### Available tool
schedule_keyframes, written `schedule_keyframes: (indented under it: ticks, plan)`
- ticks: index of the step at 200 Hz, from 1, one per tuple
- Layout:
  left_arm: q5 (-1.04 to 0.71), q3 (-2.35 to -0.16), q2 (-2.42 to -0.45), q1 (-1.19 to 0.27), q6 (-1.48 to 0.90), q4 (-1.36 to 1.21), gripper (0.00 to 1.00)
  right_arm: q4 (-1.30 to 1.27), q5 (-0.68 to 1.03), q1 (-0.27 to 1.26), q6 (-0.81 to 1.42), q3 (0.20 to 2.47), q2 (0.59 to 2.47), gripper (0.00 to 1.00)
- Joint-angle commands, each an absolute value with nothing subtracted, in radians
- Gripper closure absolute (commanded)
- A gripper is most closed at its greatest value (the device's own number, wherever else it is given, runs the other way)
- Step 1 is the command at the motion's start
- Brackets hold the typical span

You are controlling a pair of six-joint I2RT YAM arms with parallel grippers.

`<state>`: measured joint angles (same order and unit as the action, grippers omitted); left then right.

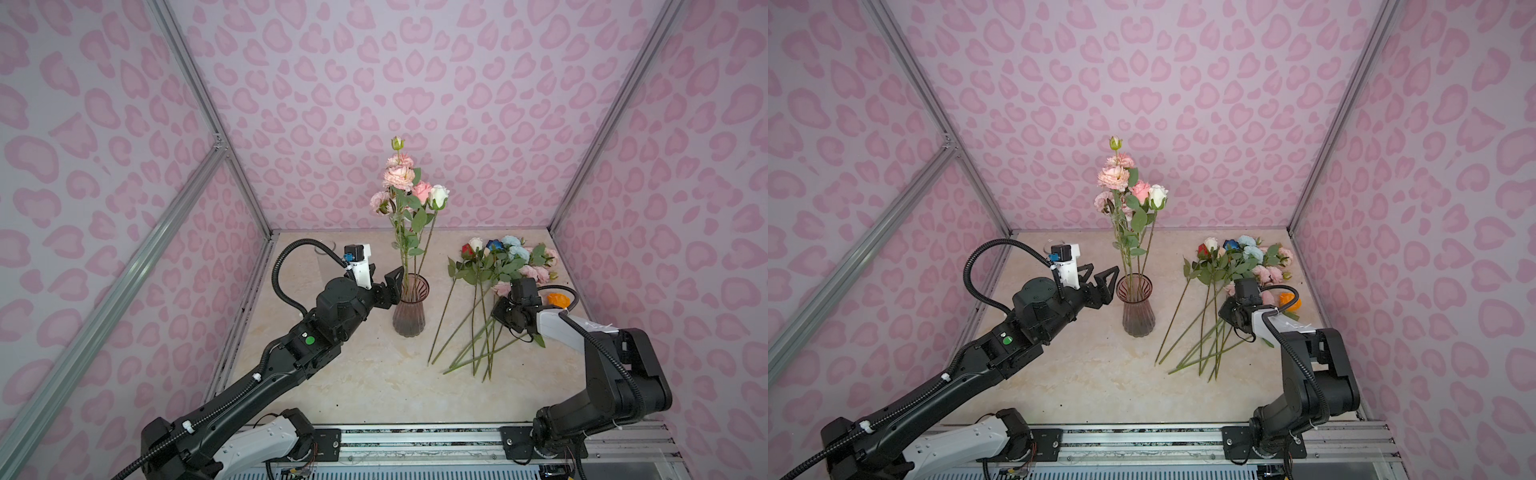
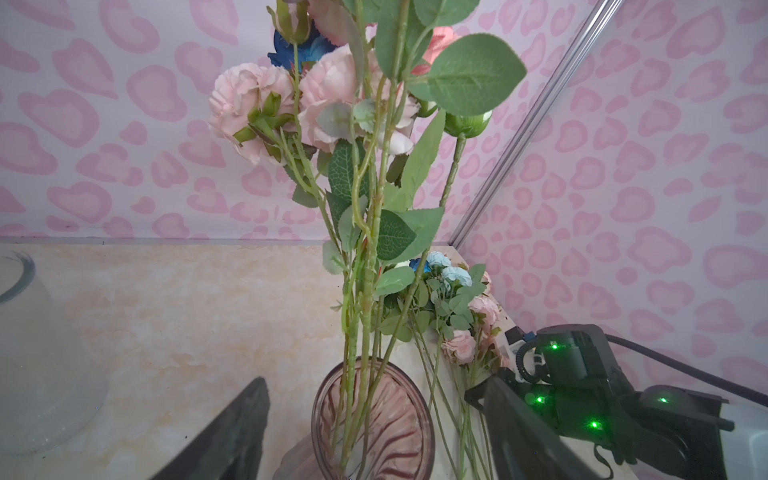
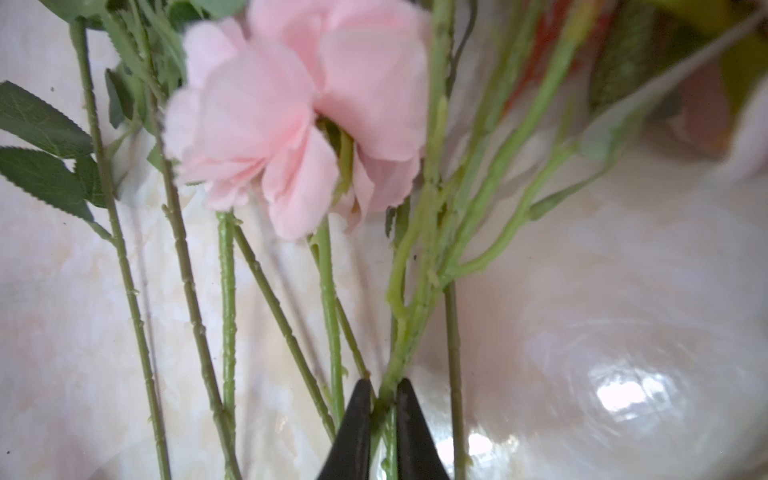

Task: Arrange the flowers into the vase
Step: 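Open the left gripper beside the vase while the right gripper reaches into the flower pile, then grasp a pink carnation stem in the pile with the right gripper and lift it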

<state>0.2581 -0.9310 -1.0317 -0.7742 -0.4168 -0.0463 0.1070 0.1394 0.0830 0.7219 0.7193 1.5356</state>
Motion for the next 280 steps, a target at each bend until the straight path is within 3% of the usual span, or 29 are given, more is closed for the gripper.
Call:
schedule_keyframes:
  ticks: [1, 18, 42, 67, 96, 123, 138, 166, 280]
  plan:
    - [0.245, -0.936, -1.033, -0.774, -0.418, -0.049, 0.18, 0.082, 0.153, 0.082, 0.721, 0.717, 1.529, 0.82]
    - [0.244, -0.936, -1.031, -0.774, -0.417, -0.052, 0.18, 0.097, 0.168, 0.081, 0.703, 0.735, 1.544, 0.75]
    - [0.24, -0.937, -1.032, -0.775, -0.417, -0.051, 0.18, 0.083, 0.184, 0.084, 0.702, 0.735, 1.558, 0.88]
    - [0.242, -0.937, -1.032, -0.775, -0.412, -0.051, 0.18, 0.086, 0.183, 0.083, 0.7, 0.729, 1.543, 0.91]
    - [0.242, -0.938, -1.034, -0.774, -0.407, -0.052, 0.18, 0.113, 0.192, 0.084, 0.68, 0.748, 1.569, 0.75]
    - [0.234, -0.94, -1.033, -0.775, -0.404, -0.049, 0.18, 0.087, 0.206, 0.083, 0.692, 0.743, 1.599, 0.75]
    - [0.239, -0.939, -1.031, -0.774, -0.401, -0.05, 0.18, 0.083, 0.209, 0.084, 0.689, 0.748, 1.6, 0.87]
    - [0.246, -0.939, -1.028, -0.775, -0.397, -0.051, 0.18, 0.098, 0.203, 0.084, 0.693, 0.749, 1.551, 1.0]
    - [0.235, -0.94, -1.035, -0.774, -0.392, -0.051, 0.18, 0.214, 0.194, 0.087, 0.615, 0.815, 1.413, 1.0]
